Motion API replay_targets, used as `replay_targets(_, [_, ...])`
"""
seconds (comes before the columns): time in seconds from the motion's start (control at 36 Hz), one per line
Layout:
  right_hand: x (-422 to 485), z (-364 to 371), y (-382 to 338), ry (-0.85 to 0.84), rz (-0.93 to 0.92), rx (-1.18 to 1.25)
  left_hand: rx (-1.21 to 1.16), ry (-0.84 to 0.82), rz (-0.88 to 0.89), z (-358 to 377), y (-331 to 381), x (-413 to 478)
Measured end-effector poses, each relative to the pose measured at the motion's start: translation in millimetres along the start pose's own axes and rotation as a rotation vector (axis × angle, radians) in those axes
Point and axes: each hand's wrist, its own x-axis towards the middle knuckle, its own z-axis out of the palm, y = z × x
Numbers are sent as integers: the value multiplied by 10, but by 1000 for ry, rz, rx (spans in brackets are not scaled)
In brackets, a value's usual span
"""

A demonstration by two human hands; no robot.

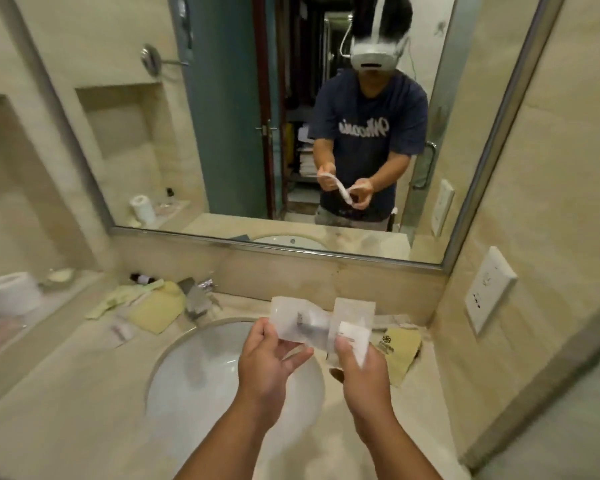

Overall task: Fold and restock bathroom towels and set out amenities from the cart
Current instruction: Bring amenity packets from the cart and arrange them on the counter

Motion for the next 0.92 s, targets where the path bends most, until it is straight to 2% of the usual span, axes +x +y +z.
replay_targets(0.14, [-527, 324, -528, -323, 60, 204, -134, 93, 136, -415, 564, -567])
replay_targets(0.33, [-1344, 915, -857, -641, 8, 163, -217, 278, 398, -1205, 1120, -1428])
replay_targets(0.44, [-1945, 1293, -959, -804, -110, 132, -121, 363, 495, -1696, 1287, -1981])
replay_targets(0.58, [-2764, 1796, -1015, -1021, -160, 120, 50, 630, 575, -2334, 1454, -2651])
replay_targets(0.75, [-3894, 2340, -980, -1211, -178, 53, 91, 854, 657, -3060, 1646, -3629])
replay_targets(0.92, [-5221, 2782, -920, -1411, -153, 160, 96, 1102, 733, -3881, 1877, -4732])
